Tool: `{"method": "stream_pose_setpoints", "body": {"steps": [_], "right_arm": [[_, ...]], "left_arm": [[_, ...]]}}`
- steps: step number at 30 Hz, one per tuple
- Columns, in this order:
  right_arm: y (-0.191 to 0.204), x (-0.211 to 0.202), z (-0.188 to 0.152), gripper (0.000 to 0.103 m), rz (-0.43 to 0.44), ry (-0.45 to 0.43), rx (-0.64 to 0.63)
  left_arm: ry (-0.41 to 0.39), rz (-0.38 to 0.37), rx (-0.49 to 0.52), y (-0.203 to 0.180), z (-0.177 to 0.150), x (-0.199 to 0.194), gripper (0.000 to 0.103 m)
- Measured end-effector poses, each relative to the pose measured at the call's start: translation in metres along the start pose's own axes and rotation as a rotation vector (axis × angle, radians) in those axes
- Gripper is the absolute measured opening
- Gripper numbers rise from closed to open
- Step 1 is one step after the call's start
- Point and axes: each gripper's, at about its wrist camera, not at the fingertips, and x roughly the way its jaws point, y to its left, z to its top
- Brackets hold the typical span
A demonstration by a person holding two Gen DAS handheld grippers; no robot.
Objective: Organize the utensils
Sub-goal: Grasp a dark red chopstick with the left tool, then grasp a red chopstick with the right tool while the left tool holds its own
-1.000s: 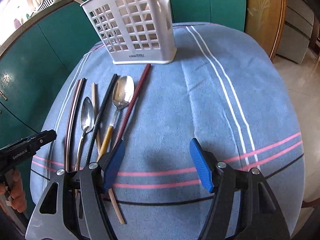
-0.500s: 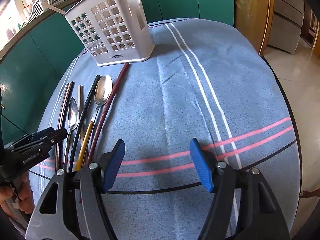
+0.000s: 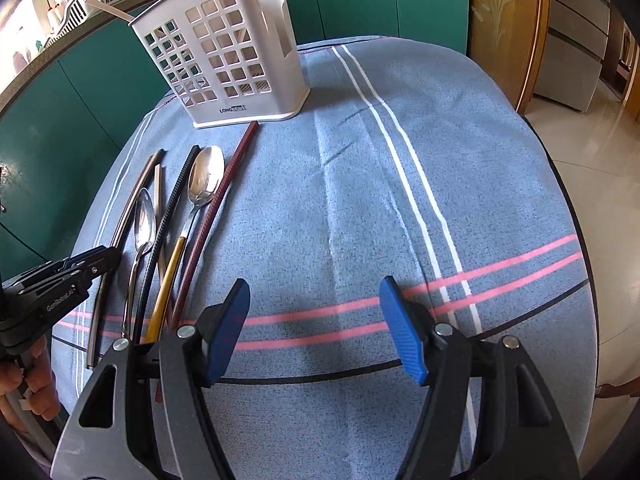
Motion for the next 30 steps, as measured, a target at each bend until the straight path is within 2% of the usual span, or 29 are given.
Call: {"method": "stream_pose_setpoints", "body": {"steps": [16,23,30], "right_arm": [[0.003,0.002,0.000,0.066,-0.027,0.015,-0.003],[0.007,0.002,0.010,0.066,0.058,0.042,0.026],[0.030,0.014,0.025,0.066,0.084,0.051,-0.020]], "left_arm": [[-0.055,-0.036,-0.008,0.011,-0.018,-0.047,0.016],[-0.008,-0.056,-0.043,0.020,-0.028,-0.031,0.012],[-0.011,-0.061,-0.067,0.026,-0.029,-0.032,0.012]]}}
